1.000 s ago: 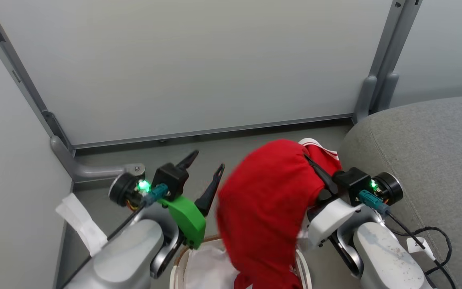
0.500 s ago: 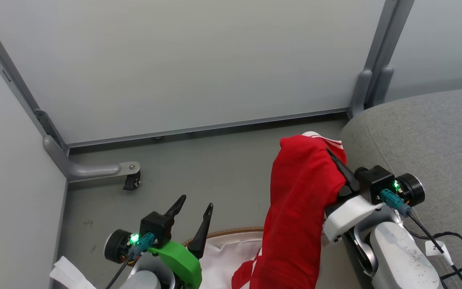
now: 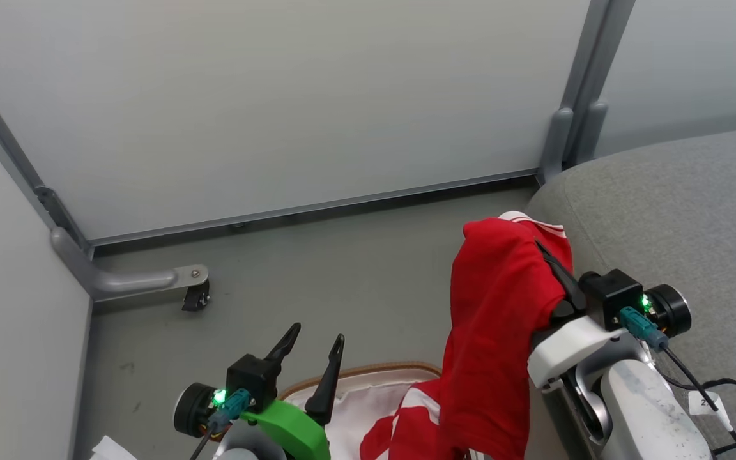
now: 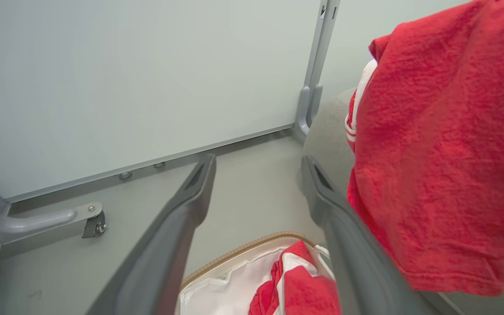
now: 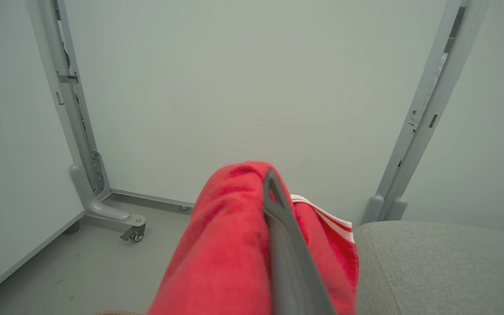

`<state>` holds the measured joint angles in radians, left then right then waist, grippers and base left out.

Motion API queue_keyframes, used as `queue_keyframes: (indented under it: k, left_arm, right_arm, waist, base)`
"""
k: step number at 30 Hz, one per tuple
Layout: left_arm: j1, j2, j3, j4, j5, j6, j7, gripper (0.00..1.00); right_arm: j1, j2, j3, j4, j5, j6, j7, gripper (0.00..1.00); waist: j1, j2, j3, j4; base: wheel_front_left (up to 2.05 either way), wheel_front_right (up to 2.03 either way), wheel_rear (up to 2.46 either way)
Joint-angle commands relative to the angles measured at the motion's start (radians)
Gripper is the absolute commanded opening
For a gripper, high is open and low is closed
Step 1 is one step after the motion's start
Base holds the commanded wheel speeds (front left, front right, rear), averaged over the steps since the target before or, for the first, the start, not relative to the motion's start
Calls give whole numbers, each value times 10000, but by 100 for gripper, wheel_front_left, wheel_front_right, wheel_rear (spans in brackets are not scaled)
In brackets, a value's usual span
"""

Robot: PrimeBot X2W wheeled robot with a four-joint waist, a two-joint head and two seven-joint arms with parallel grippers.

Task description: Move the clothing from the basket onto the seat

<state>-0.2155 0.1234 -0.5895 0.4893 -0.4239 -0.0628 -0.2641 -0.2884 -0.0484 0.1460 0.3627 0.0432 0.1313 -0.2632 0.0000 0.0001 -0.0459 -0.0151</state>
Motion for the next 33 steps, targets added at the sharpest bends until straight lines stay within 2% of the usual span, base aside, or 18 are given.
queue_keyframes:
  k: [1,12,18,26,33]
  left_arm:
    - [166,-36,131,-82,138,-79,-3,100]
    - [223,-465,674,-402,857,-327,-2,100]
    - [54,-588,715,-455,1127,-459,-1,100]
    - [-97,-627,783,-435,1461,-577,-1,100]
    - [-334,-643,747,-417,1632,-633,-1,100]
  right_arm:
    - [-56,-37,36,-70,-100,-10,-24,0]
    - [-310,-39,-198,-178,-606,-12,-24,0]
    - [-277,-34,-538,-229,-716,-10,-24,0]
    - [-321,-31,-917,-351,-715,-10,-24,0]
    - [-795,-33,-1334,-287,-905,-10,-24,0]
  waist:
    - [0,-1,80,-337]
    - [0,-1,663,-2421]
    - [0,-1,1006,-3280]
    - [0,-1,1372,-3813]
    - [0,-1,1872,-3655]
  base:
    - [0,0,0]
    - [0,0,0]
    - [0,0,0]
    - [0,0,0]
    - [0,0,0]
